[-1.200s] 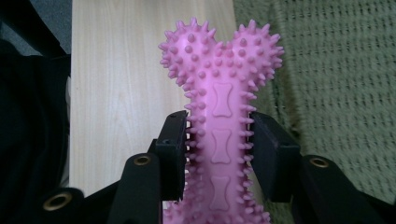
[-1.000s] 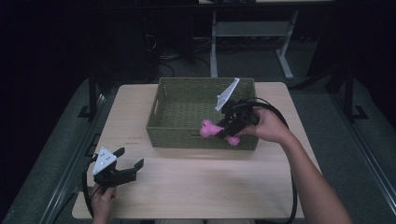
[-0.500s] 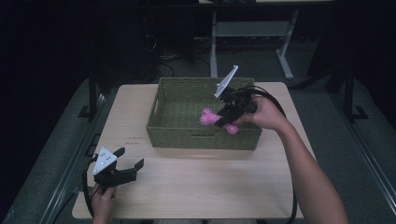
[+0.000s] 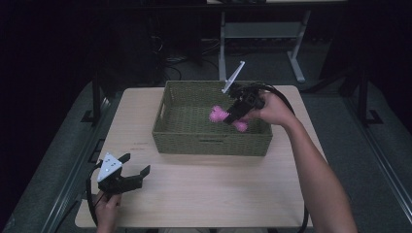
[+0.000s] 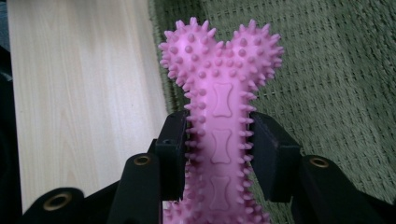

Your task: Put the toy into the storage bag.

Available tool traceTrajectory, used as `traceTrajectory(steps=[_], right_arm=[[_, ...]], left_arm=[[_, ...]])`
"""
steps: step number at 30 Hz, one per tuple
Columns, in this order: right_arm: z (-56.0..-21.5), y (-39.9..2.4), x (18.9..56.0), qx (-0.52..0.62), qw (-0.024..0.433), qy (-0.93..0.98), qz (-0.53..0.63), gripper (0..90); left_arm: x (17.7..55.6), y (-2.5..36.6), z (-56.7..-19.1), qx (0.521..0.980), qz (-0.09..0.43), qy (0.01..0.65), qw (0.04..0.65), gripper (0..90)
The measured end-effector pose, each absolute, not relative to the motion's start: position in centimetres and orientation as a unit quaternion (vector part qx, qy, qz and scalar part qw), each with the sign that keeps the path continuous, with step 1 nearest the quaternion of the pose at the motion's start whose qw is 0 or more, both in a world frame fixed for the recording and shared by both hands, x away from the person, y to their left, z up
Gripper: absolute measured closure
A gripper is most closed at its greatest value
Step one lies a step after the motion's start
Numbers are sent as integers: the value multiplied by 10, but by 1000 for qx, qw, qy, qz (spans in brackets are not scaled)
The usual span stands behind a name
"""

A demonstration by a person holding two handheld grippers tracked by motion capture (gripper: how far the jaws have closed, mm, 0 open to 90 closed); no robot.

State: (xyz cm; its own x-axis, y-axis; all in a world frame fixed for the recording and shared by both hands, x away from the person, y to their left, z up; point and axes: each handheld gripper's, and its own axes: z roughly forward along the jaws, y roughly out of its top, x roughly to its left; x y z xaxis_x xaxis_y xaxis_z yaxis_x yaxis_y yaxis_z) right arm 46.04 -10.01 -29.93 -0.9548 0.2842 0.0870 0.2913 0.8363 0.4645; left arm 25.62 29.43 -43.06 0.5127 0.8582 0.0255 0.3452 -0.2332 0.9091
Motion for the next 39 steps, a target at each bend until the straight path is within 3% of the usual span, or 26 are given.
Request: traceTrajectory(steps=[39], right_arm=[[-344, -97, 490, -184, 28, -958, -219, 580]], left_arm=[[256, 295, -430, 734, 276, 410, 466, 138]])
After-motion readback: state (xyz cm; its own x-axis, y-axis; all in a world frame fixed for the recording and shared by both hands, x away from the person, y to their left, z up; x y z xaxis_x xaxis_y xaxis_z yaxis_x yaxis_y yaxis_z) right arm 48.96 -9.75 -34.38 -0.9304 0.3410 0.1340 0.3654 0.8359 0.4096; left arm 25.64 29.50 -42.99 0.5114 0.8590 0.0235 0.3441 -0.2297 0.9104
